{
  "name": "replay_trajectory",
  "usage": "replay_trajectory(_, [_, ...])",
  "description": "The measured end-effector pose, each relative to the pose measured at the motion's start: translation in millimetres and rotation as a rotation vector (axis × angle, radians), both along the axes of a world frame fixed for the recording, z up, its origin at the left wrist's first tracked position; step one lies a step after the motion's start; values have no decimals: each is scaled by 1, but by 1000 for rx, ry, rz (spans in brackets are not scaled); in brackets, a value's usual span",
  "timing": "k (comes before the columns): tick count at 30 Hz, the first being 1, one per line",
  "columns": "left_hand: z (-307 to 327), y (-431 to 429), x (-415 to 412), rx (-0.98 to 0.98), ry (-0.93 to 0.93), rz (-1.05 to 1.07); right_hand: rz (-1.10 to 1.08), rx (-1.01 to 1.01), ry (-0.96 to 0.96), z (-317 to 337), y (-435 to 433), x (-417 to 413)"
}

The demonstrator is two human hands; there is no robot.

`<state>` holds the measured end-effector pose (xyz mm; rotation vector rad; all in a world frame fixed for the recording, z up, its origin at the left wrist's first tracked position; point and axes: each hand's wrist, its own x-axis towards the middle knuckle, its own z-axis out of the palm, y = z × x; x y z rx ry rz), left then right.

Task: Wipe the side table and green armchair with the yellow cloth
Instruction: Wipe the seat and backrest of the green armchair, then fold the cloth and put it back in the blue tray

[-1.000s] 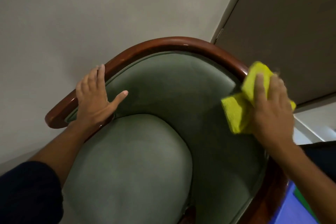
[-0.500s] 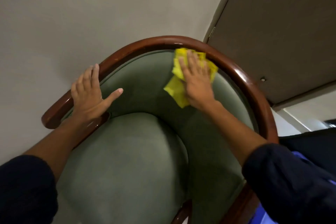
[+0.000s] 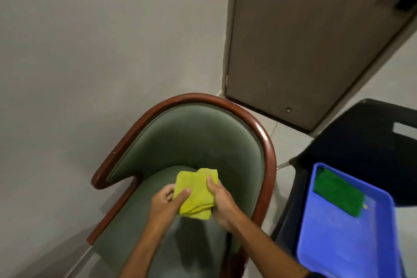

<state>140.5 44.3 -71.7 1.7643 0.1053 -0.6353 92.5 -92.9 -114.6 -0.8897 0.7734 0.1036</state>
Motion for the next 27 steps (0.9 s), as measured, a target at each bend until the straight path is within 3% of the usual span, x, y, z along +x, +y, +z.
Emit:
replay_trajectory(3, [44, -9, -46, -90, -99, -136, -99, -39, -18, 28, -4, -63])
replay_trajectory(6, [79, -29, -91, -283, -23, -257, -258, -64, -56, 43, -20, -120])
replay_trajectory(9, [92, -52, -127, -396, 93, -293, -329, 188, -122, 41, -45, -169])
replay_trajectory(12, [77, -78, -155, -233, 28, -251, -342, 332, -85, 28, -77, -216])
replay_trajectory(15, [34, -102, -176, 118, -155, -265, -350, 186, 102, 4, -114, -260])
replay_trajectory(17, [0, -121, -194, 279, -190, -392, -389, 81, 264, -17, -140, -295])
replay_trajectory(22, [-80, -190, -253, 337, -14, -599, -354, -215, 586, -77, -210, -370])
replay_trajectory(27, [-146, -262, -293, 359, -22, -722, -315, -425, 747, -136, -262, -413])
